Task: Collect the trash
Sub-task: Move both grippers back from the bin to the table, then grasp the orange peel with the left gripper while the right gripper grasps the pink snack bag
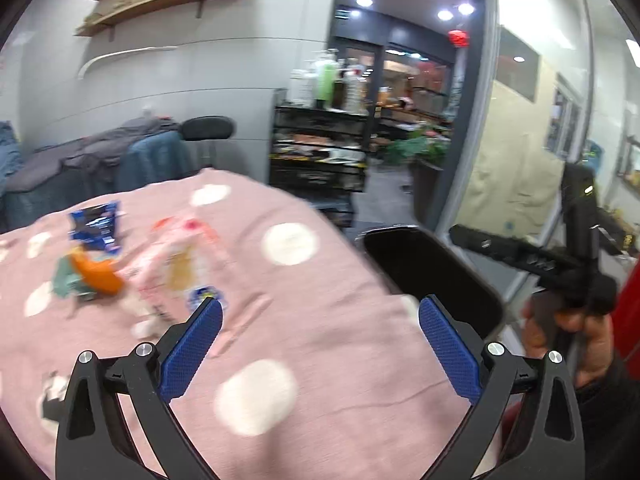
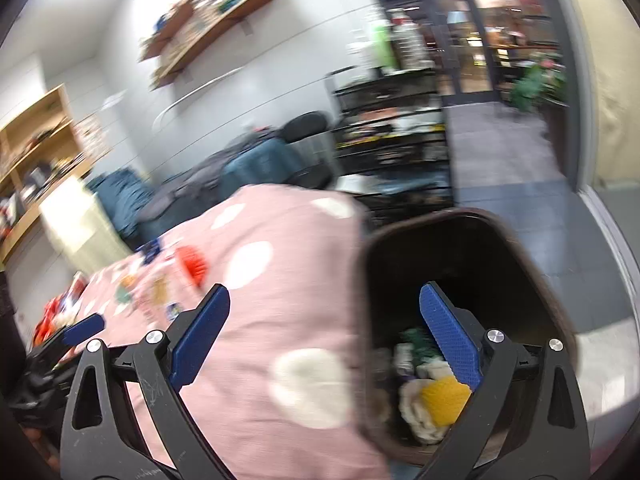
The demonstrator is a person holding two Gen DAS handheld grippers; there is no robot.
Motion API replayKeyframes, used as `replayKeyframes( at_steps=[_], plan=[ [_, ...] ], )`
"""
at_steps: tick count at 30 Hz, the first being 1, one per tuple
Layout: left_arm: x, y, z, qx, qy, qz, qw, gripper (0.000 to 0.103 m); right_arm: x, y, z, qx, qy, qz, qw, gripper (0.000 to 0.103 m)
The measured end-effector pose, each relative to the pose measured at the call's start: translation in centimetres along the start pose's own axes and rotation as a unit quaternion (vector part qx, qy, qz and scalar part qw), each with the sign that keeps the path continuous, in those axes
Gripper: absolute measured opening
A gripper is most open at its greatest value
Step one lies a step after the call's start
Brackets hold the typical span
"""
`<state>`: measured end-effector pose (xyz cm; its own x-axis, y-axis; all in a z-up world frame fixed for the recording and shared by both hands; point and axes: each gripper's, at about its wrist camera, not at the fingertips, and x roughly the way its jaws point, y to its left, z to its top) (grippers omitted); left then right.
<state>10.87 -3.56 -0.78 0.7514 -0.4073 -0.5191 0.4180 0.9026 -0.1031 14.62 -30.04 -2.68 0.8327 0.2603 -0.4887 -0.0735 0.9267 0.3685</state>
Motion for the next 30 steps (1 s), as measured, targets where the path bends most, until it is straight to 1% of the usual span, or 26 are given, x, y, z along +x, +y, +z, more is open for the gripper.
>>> replayKeyframes(
  at_steps=[3,5,6,9,12,14,17,19,22,24,26,27,28,29,30],
  plan=[
    [-0.8,2.9,-1.0,-0.027,0.01,0.029,0.9992,0.098,1.3,2.6,0.2,-0.029,0.019,0.036,0.999,0.095],
    [-1.3,5.1,-1.6,-0.049,0.017,0.041,0.9978,0.098,2.3,4.6,0.2,-0.051,0.037,0.064,0.996,0.095],
    [-1.5,6.5,-1.9,-0.06,0.023,0.054,0.9965,0.098,2.8,5.3,0.2,-0.058,0.045,0.074,0.994,0.095],
    [-1.9,8.9,-2.5,-0.069,0.035,0.083,0.9935,0.098,5.0,7.6,0.1,-0.081,0.083,0.112,0.987,0.095],
    [-2.1,11.3,-3.2,-0.078,0.04,0.107,0.9903,0.098,7.3,9.8,0.1,-0.102,0.121,0.138,0.978,0.095],
    [-2.1,12.8,-3.4,-0.086,0.043,0.115,0.9887,0.098,8.6,11.3,-0.4,-0.124,0.141,0.145,0.971,0.095],
    [-2.0,14.8,-3.3,-0.1,0.046,0.113,0.9875,0.098,10.8,13.4,-1.3,-0.163,0.173,0.149,0.96,0.095],
    [-1.4,16.1,-3.0,-0.109,0.057,0.108,0.9865,0.098,12.3,14.5,-1.6,-0.181,0.193,0.155,0.952,0.095],
    [-0.4,17.8,-2.7,-0.114,0.066,0.11,0.9851,0.097,14.8,15.4,-1.6,-0.194,0.214,0.155,0.945,0.092],
    [0.3,19.2,-2.5,-0.125,0.074,0.114,0.9828,0.097,16.7,15.6,-1.4,-0.19,0.23,0.154,0.942,0.088],
    [0.8,20.4,-2.2,-0.139,0.075,0.105,0.9818,0.096,18.4,15.8,-1.3,-0.181,0.247,0.155,0.939,0.086],
    [1.0,21.0,-2.0,-0.147,0.07,0.101,0.9814,0.094,19.1,15.8,-1.3,-0.176,0.256,0.158,0.937,0.082],
    [1.1,21.4,-1.7,-0.154,0.064,0.098,0.9812,0.09,19.5,16.0,-1.2,-0.174,0.26,0.159,0.936,0.078],
    [1.2,21.7,-1.4,-0.159,0.058,0.092,0.9813,0.088,20.0,16.1,-1.2,-0.173,0.267,0.161,0.934,0.077],
    [1.3,21.9,-1.0,-0.163,0.05,0.085,0.9816,0.086,20.4,16.3,-1.3,-0.173,0.272,0.164,0.932,0.073]
  ],
)
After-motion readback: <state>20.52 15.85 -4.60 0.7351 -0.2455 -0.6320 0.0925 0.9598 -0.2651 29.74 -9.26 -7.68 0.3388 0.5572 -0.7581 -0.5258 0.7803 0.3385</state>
